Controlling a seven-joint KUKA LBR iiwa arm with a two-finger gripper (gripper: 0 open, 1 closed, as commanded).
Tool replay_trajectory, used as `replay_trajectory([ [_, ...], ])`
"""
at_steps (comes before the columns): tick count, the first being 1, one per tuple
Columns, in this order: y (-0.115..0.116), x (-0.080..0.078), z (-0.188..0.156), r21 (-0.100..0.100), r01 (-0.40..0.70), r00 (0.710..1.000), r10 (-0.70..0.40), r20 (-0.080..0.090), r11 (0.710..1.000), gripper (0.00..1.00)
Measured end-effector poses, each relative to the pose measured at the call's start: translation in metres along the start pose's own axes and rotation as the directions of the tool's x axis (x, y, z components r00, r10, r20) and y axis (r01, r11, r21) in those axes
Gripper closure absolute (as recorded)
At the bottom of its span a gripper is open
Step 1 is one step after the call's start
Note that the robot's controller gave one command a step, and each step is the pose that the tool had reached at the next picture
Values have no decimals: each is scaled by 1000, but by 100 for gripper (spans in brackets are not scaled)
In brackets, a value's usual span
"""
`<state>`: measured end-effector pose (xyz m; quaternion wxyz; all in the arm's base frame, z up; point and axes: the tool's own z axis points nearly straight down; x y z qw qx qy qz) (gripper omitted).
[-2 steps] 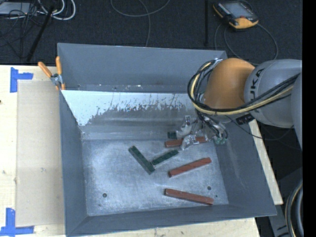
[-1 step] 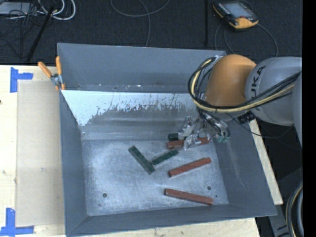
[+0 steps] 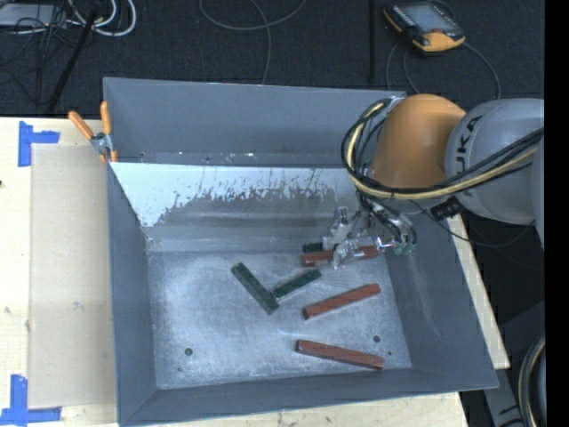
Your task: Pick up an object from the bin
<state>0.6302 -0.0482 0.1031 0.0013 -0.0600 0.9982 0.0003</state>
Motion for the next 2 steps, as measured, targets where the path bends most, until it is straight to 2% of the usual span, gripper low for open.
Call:
replay_trajectory([
  [1, 0, -3, -65, 2, 0, 1000, 0, 6, 1000, 100],
  [2, 0, -1, -72, 0, -1, 1000, 1, 0, 1000, 100],
])
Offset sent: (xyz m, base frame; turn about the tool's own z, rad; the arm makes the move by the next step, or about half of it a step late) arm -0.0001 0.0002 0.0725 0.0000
